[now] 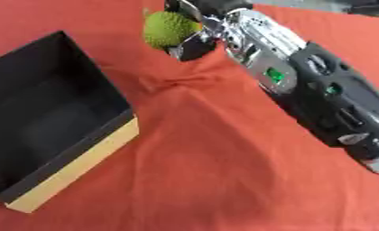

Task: Pick up objects on the table and place them in the box.

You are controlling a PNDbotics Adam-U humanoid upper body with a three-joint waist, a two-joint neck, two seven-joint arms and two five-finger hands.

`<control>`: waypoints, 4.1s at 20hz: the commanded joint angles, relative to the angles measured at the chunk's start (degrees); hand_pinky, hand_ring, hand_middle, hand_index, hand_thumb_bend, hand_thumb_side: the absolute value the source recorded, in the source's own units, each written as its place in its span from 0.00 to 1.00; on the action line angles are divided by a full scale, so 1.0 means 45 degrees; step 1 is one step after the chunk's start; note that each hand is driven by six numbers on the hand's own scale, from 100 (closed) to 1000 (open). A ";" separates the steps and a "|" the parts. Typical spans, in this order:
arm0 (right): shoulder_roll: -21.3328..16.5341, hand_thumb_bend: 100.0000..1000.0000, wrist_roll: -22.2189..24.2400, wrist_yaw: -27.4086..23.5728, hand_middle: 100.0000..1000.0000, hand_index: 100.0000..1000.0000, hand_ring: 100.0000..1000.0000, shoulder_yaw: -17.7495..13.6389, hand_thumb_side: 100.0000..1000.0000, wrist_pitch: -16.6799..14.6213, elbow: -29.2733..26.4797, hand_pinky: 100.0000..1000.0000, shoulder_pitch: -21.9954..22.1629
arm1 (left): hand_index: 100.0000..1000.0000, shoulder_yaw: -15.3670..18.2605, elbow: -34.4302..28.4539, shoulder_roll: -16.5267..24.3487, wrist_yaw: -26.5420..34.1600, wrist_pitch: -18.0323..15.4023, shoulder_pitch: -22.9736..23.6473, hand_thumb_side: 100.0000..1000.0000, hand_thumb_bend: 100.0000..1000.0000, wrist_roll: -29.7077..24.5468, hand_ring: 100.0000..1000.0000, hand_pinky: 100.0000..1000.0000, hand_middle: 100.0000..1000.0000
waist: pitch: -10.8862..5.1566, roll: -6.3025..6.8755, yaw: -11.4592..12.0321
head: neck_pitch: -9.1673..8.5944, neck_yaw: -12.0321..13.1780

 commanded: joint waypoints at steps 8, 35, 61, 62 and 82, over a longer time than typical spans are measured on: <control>0.0667 0.26 0.1171 0.0779 0.42 0.52 0.61 -0.0044 0.07 -0.1317 -0.3369 0.59 -0.1100 | 0.69 0.0014 -0.0248 0.0152 0.0009 -0.0085 -0.0197 0.21 0.00 0.0075 0.64 0.58 0.54 | -0.0394 0.0151 -0.0013 | 0.0001 -0.0070; 0.5987 0.02 0.3205 0.2384 0.42 0.53 0.59 0.2132 0.11 -0.2522 0.0636 0.59 -0.1790 | 0.70 -0.0326 -0.0248 -0.0146 -0.0052 -0.0600 -0.0802 0.13 0.00 0.0281 0.64 0.58 0.54 | -0.0439 0.0079 0.0491 | 0.0099 -0.0729; 0.7215 0.07 0.3982 0.3181 0.84 0.93 0.88 0.1599 0.39 -0.4484 0.3454 0.84 -0.1960 | 0.70 -0.0493 -0.0248 -0.0380 0.0088 -0.0506 -0.0906 0.14 0.00 0.0147 0.64 0.58 0.54 | -0.0463 0.0033 0.0718 | 0.0099 -0.0965; 0.7162 0.06 0.4004 0.3097 0.85 0.94 0.88 0.1516 0.40 -0.4451 0.3215 0.84 -0.1956 | 0.70 -0.0508 -0.0248 -0.0381 0.0101 -0.0495 -0.0897 0.14 0.00 0.0140 0.64 0.58 0.54 | -0.0468 0.0030 0.0711 | 0.0098 -0.0957; 0.3775 0.00 -0.1700 -0.5395 0.71 0.84 0.78 -0.3743 0.05 -0.1601 -0.2337 0.79 -0.0831 | 0.70 -0.0183 -0.0248 -0.0062 -0.0176 -0.0587 -0.0642 0.18 0.00 0.1394 0.64 0.65 0.54 | -0.0493 0.0121 0.0098 | -0.0107 -0.0527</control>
